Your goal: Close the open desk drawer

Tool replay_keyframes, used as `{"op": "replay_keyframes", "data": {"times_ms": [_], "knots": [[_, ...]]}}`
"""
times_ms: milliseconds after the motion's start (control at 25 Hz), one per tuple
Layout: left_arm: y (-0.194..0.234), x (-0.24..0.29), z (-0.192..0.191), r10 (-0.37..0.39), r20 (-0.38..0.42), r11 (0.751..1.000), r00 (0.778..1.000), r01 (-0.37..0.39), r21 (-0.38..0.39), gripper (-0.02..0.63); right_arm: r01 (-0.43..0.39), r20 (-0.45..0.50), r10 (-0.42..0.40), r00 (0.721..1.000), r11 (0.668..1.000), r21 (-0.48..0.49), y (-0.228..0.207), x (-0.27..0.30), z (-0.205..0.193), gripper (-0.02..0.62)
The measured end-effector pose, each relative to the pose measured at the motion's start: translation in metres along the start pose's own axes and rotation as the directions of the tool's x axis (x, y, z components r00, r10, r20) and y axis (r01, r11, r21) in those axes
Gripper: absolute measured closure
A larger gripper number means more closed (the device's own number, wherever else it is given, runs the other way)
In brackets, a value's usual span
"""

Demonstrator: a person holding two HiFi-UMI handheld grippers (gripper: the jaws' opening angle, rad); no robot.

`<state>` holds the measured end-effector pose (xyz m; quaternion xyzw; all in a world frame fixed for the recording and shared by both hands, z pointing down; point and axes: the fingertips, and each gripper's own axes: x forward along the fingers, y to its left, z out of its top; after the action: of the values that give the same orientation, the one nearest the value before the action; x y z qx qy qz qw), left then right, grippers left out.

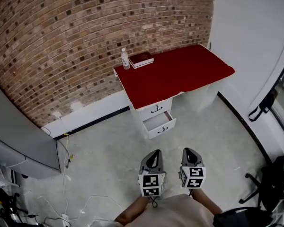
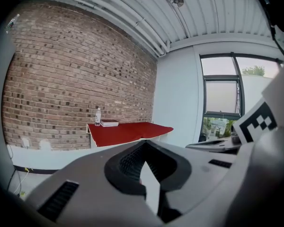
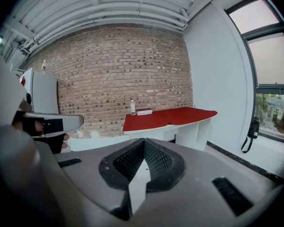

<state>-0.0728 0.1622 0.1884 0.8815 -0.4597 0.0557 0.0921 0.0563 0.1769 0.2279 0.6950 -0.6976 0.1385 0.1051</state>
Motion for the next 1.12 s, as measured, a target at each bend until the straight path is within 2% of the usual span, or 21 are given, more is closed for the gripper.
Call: {"op": "replay_keyframes", "data": {"times_ms": [400,600,880,1120], "knots": [[0.035,0.053,-0.001,-0.018,-0.035,0.999,0.999,0.017,-0.036,0.598,0.023,-0.029,-0.023,0.999,1.0,-0.021,-0.007,0.057,0.012,0.597],[0.039,0.071,-0.002,-0.019,-0.038,1.0,0.999,0.018,-0.021,0.598,0.027,-0.059,-0.028,0.998,1.0,-0.014,-0.016,0.075,0.011,0.597],[0.054,0.097,0.002,0.05,-0.048,0.998,0.998,-0.051,-0.024,0.598,-0.02,-0.054,0.019,0.998,1.0,-0.017,-0.024,0.111,0.022,0.597],[0.053,0.142,0.008,0.121,-0.04,0.992,0.992,-0.122,-0.029,0.598,-0.092,-0.05,0.089,0.995,0.994,-0.055,-0.048,0.155,0.044,0.597]]}}
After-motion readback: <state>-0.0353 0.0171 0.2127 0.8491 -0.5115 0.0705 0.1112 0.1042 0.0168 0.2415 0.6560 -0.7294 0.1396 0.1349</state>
